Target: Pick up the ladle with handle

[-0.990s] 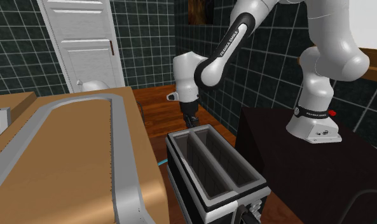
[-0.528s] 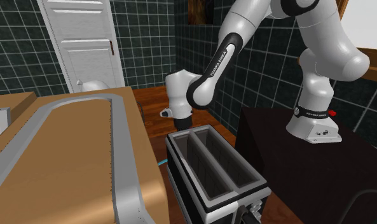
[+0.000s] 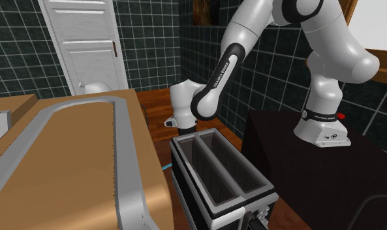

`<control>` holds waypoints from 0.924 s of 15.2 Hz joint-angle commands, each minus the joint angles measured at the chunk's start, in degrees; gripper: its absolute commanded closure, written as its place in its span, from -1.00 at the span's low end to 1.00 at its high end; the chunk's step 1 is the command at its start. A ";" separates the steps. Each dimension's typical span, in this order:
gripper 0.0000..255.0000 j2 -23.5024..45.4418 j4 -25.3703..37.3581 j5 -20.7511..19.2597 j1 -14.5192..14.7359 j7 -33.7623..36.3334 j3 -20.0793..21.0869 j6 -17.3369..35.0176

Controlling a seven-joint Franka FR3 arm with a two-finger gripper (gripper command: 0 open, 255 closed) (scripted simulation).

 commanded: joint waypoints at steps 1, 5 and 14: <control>1.00 0.18 0.04 0.03 0.06 0.00 0.09 0.05; 1.00 0.14 -0.10 0.04 0.06 -0.02 0.10 0.15; 1.00 -4.11 -1.50 -0.20 0.14 0.52 -0.09 -2.69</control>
